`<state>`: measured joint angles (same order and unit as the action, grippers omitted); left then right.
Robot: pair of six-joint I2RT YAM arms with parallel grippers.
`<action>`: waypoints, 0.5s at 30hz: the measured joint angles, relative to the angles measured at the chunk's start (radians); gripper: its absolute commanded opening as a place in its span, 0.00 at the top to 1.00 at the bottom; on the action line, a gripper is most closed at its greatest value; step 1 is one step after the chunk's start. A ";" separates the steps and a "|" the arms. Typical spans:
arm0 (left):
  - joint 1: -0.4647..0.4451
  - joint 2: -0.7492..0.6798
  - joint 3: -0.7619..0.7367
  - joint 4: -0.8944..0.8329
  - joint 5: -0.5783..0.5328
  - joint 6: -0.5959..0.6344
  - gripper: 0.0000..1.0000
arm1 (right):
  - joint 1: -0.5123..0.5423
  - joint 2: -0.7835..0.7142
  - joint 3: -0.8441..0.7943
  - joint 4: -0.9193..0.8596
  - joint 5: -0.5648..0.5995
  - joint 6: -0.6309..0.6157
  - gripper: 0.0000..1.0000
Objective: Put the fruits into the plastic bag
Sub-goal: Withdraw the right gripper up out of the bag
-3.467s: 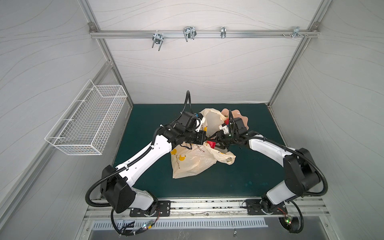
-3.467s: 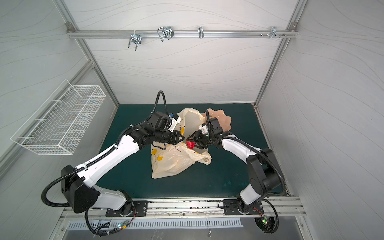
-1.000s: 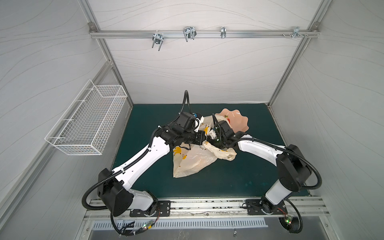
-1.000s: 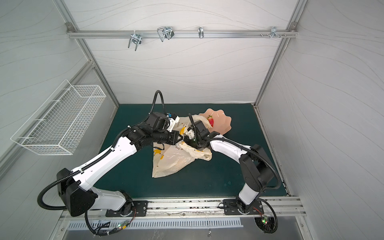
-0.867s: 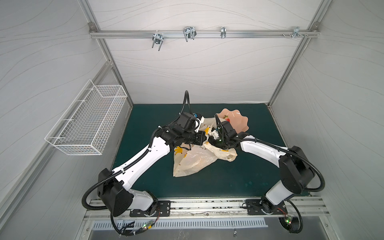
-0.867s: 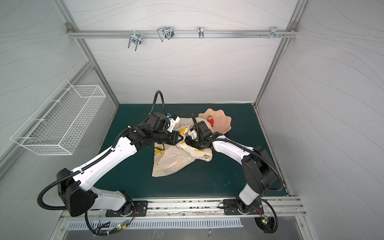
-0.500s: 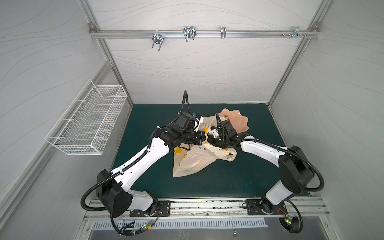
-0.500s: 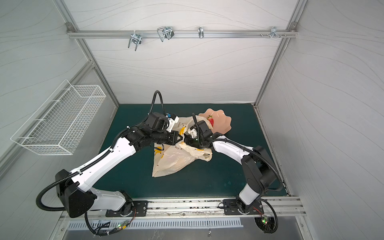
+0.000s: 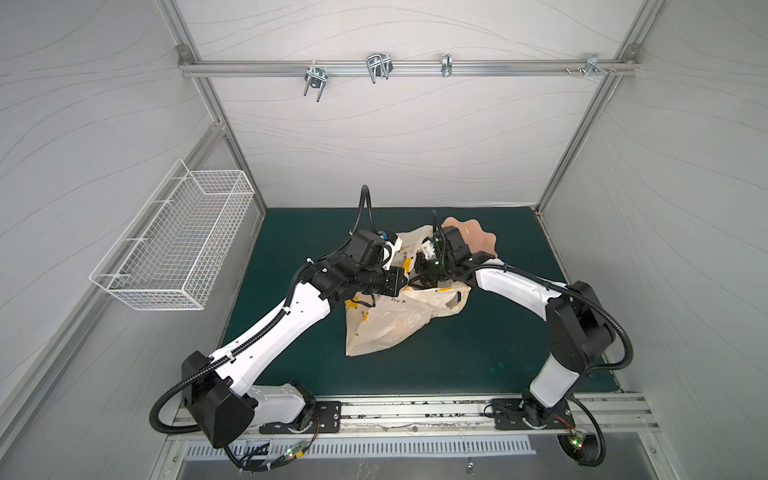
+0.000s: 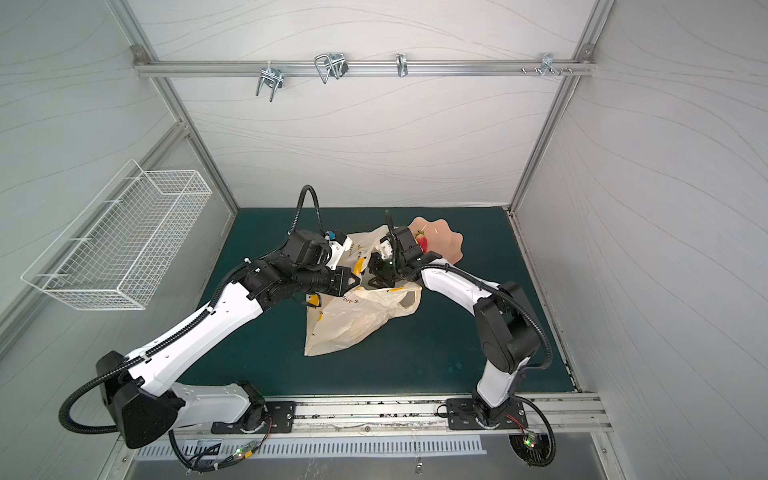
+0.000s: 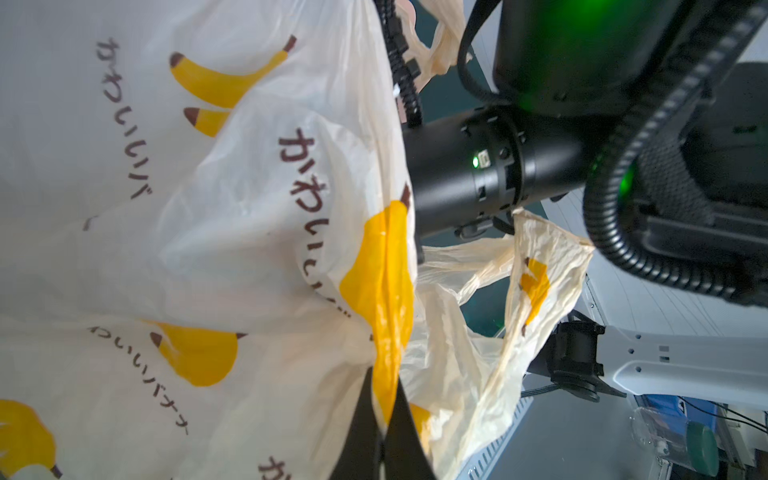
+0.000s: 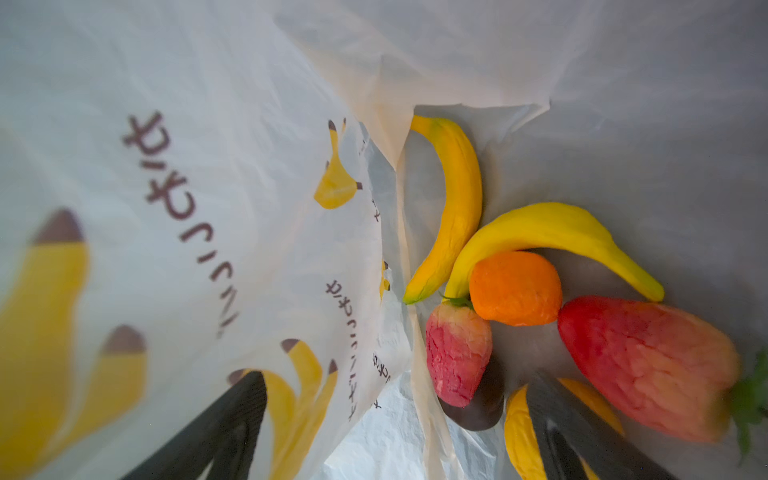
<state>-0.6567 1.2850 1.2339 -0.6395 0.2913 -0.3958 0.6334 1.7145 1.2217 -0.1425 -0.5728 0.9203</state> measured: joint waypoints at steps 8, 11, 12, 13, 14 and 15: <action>0.000 -0.001 -0.014 -0.008 -0.018 -0.001 1.00 | -0.027 -0.001 -0.008 -0.002 -0.004 -0.014 0.01; 0.000 -0.001 -0.014 -0.008 -0.026 -0.001 1.00 | -0.027 -0.017 -0.037 -0.008 -0.008 -0.022 0.01; 0.000 -0.001 -0.014 -0.008 -0.029 -0.001 1.00 | -0.027 -0.027 -0.052 -0.009 -0.010 -0.024 0.01; 0.000 -0.001 -0.014 -0.008 -0.030 -0.001 1.00 | -0.027 -0.039 -0.068 -0.012 -0.010 -0.027 0.01; 0.000 0.000 -0.013 -0.008 -0.031 -0.001 1.00 | -0.027 -0.054 -0.086 -0.016 -0.011 -0.029 0.01; 0.000 0.001 -0.013 -0.009 -0.034 -0.001 1.00 | -0.027 -0.073 -0.107 -0.018 -0.011 -0.030 0.01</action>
<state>-0.6567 1.2858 1.2209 -0.6483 0.2573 -0.3965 0.6064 1.6417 1.1145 -0.1608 -0.5838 0.8902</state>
